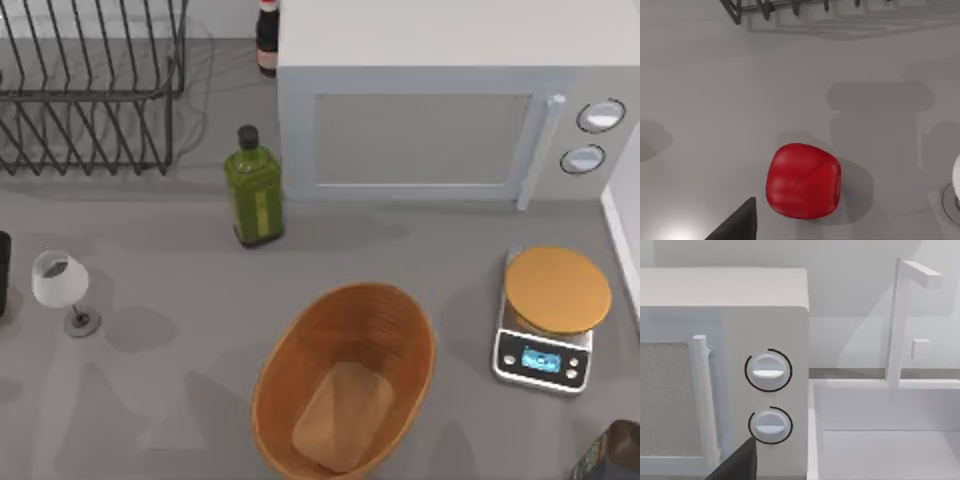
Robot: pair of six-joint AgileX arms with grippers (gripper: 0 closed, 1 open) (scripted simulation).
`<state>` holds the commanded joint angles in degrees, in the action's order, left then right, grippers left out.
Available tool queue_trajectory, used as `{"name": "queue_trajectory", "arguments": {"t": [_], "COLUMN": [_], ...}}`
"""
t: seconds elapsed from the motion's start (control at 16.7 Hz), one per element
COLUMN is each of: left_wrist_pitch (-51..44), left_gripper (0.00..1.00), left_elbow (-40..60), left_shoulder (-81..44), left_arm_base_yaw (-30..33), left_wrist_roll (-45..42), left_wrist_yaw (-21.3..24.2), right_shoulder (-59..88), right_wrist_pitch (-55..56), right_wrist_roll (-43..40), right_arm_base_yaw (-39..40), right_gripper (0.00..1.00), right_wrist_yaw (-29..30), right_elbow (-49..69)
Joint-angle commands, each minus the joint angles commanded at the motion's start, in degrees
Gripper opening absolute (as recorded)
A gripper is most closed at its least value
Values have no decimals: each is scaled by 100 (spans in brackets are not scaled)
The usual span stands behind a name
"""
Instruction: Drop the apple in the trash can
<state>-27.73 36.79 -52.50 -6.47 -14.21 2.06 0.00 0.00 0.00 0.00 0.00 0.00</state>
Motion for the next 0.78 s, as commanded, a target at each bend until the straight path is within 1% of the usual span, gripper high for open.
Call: {"name": "queue_trajectory", "arguments": {"t": [0.24,0.42,0.6,0.78], "left_wrist_pitch": [-1179,-1897,-2420,-2713], "left_gripper": [100,100,100,100], "left_elbow": [1488,2481,3259,3728], "left_shoulder": [-2299,-3633,-4684,-5281], "left_arm_base_yaw": [-312,-519,-656,-740], "left_wrist_roll": [-580,-947,-1219,-1373], "left_wrist_yaw": [42,68,105,130], "right_shoulder": [0,0,0,0], "right_wrist_pitch": [0,0,0,0], "right_wrist_roll": [0,0,0,0], "right_arm_base_yaw": [0,0,0,0], "right_gripper": [100,100,100,100], "right_wrist_yaw": [0,0,0,0], "right_elbow": [0,0,0,0]}}
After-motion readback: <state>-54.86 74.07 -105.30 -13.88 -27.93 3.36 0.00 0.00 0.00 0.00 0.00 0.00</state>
